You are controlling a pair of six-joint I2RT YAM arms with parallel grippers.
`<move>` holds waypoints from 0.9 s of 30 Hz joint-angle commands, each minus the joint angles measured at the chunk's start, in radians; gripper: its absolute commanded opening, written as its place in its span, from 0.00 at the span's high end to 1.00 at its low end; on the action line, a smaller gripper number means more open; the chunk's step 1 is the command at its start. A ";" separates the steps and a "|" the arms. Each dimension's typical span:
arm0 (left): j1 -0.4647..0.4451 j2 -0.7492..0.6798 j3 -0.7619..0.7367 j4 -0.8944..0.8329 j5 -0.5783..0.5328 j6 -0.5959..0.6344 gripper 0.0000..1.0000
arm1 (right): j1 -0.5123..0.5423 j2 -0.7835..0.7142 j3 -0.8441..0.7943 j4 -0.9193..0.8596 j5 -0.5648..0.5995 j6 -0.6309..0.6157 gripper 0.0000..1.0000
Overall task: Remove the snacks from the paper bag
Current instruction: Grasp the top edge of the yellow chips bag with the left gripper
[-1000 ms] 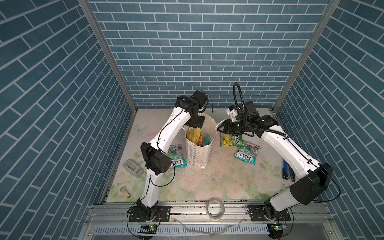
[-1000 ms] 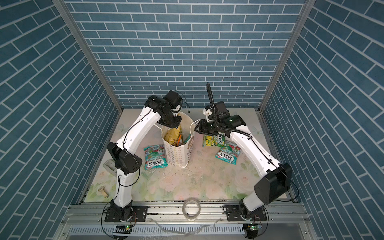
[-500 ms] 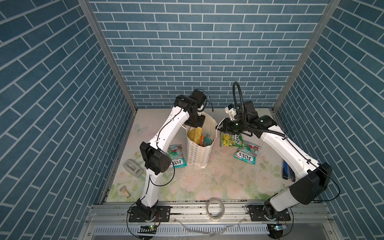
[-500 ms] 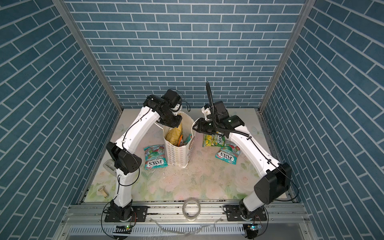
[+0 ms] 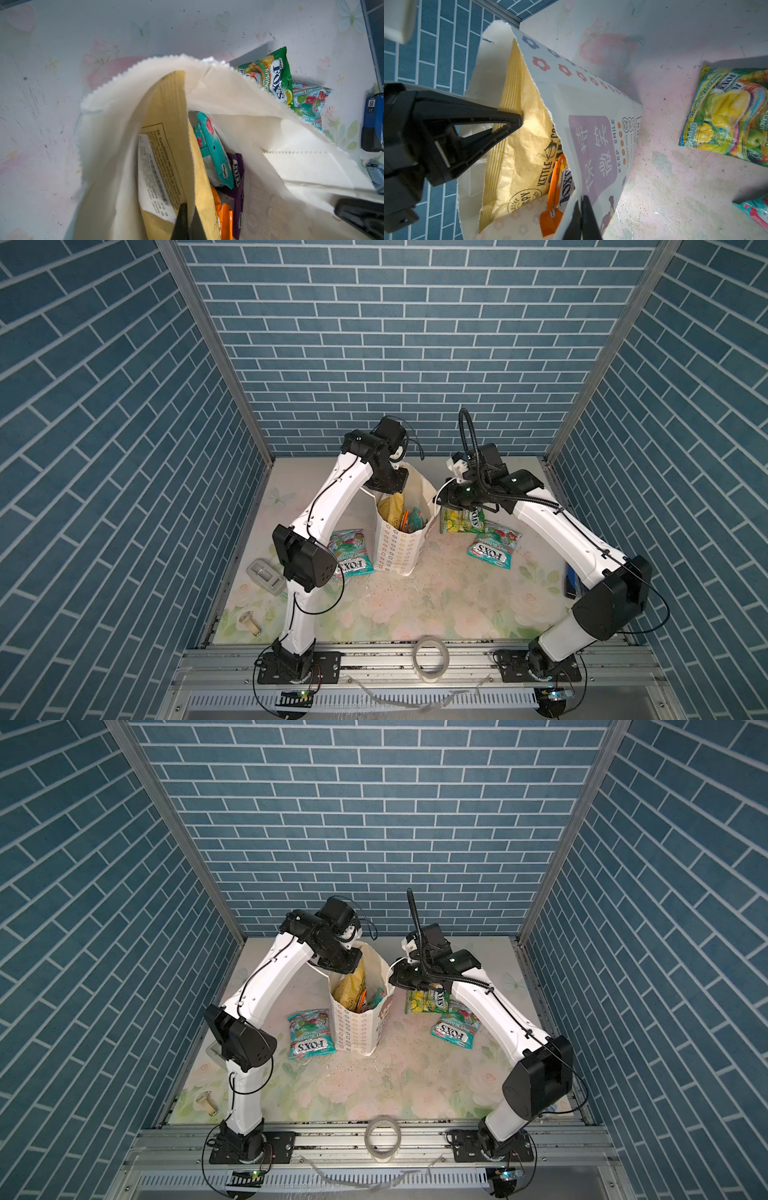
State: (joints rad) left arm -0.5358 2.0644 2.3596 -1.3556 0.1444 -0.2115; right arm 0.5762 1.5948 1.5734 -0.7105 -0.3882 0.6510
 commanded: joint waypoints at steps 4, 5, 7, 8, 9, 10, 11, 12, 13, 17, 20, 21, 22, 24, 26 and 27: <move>0.011 -0.059 -0.002 0.065 0.102 -0.017 1.00 | 0.028 0.012 0.042 -0.012 0.011 -0.002 1.00; 0.013 -0.061 0.002 0.070 0.114 -0.021 1.00 | 0.029 0.014 0.050 -0.015 0.013 -0.005 1.00; 0.017 -0.065 0.006 0.080 0.135 -0.029 1.00 | 0.036 0.022 0.065 -0.024 0.019 -0.011 1.00; 0.019 -0.068 0.008 0.082 0.148 -0.031 1.00 | 0.039 0.027 0.075 -0.029 0.018 -0.013 1.00; 0.023 -0.070 0.006 0.087 0.163 -0.036 1.00 | 0.042 0.030 0.083 -0.032 0.018 -0.014 1.00; 0.028 -0.075 0.002 0.095 0.179 -0.042 1.00 | 0.045 0.033 0.090 -0.033 0.020 -0.014 1.00; 0.031 -0.081 -0.004 0.105 0.195 -0.048 1.00 | 0.047 0.034 0.096 -0.035 0.022 -0.014 1.00; 0.036 -0.088 -0.010 0.116 0.213 -0.055 1.00 | 0.048 0.035 0.101 -0.035 0.023 -0.014 1.00; 0.043 -0.095 -0.021 0.129 0.231 -0.065 1.00 | 0.050 0.034 0.104 -0.035 0.025 -0.014 1.00; 0.060 -0.122 -0.042 0.155 0.256 -0.084 1.00 | 0.052 0.036 0.119 -0.036 0.028 -0.014 1.00; 0.068 -0.127 -0.046 0.148 0.261 -0.089 1.00 | 0.054 0.040 0.124 -0.038 0.028 -0.013 1.00; 0.071 -0.128 -0.047 0.147 0.263 -0.091 1.00 | 0.054 0.041 0.126 -0.038 0.026 -0.013 1.00; 0.073 -0.129 -0.051 0.148 0.272 -0.096 1.00 | 0.055 0.043 0.129 -0.040 0.026 -0.013 1.00; 0.081 -0.131 -0.062 0.160 0.293 -0.111 1.00 | 0.056 0.047 0.136 -0.042 0.028 -0.013 1.00; 0.085 -0.140 -0.074 0.183 0.310 -0.132 1.00 | 0.056 0.050 0.144 -0.046 0.026 -0.014 1.00; 0.086 -0.142 -0.075 0.191 0.316 -0.139 1.00 | 0.057 0.052 0.146 -0.047 0.026 -0.015 1.00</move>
State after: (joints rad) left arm -0.4576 1.9648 2.2917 -1.2411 0.4026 -0.3199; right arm 0.6235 1.6432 1.6737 -0.7723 -0.3508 0.6495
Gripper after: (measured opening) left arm 0.044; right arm 0.043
